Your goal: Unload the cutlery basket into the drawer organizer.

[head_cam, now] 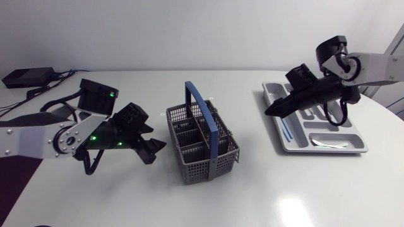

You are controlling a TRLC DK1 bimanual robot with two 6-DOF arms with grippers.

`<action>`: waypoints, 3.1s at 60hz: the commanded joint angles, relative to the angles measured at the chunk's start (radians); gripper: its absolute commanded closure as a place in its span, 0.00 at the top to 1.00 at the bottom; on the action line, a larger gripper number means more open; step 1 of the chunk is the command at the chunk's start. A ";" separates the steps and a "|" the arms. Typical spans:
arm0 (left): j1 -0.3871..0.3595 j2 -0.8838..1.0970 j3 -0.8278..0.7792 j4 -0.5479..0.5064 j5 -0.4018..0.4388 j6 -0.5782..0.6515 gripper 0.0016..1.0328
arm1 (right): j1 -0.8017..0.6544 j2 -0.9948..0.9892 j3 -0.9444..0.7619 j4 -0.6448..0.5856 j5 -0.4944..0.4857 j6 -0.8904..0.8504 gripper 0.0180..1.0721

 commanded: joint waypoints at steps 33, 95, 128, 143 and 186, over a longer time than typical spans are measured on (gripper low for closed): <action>0.034 0.358 0.312 0.064 -0.040 -0.075 0.79 | 0.391 -0.098 -0.224 0.039 0.008 0.030 0.65; -0.164 -0.332 -0.163 -0.295 -0.040 0.113 0.32 | 0.208 0.338 0.290 0.103 -0.038 0.117 0.05; -0.097 0.022 -0.071 0.011 -0.040 0.099 0.33 | 0.190 0.299 0.244 -0.027 -0.257 0.060 0.05; -0.051 0.071 -0.030 0.051 -0.040 0.099 0.33 | 0.165 0.144 0.037 -0.028 -0.268 0.024 0.05; 0.014 0.249 0.153 0.073 -0.035 0.090 0.55 | 0.161 -0.207 -0.282 0.076 -0.016 0.116 0.33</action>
